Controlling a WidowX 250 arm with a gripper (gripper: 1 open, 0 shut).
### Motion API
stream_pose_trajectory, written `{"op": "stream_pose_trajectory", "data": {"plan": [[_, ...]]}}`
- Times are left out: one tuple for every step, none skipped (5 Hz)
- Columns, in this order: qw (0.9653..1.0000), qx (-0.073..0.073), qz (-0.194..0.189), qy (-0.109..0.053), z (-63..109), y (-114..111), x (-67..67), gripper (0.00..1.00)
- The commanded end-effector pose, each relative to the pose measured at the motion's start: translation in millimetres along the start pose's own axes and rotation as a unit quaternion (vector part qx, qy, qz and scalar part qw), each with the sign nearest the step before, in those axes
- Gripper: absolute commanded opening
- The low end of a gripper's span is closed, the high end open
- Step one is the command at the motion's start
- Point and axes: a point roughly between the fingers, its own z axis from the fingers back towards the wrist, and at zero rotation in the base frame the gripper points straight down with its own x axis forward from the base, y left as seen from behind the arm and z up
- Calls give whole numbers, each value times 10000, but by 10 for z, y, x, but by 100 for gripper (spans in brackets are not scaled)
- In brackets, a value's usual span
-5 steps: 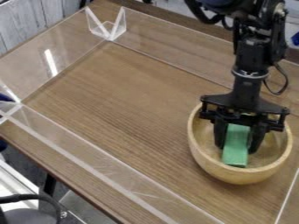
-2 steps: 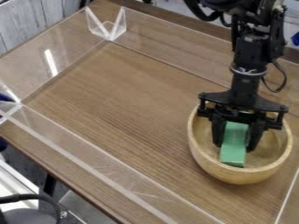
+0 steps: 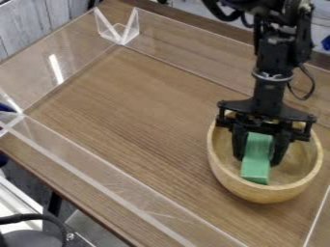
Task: Remove the green block from inside the brown bowl and put it on the table
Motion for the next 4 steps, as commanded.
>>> {"op": "stream_pose_trajectory", "data": {"plan": [[9993, -177, -38, -316, 228, -18, 31, 0], [9991, -207, -47, -379, 325, 7, 20, 0], [9982, -288, -44, -526, 523, 63, 9, 0], [9970, -372, 53, -679, 725, 231, 51, 0]]}}
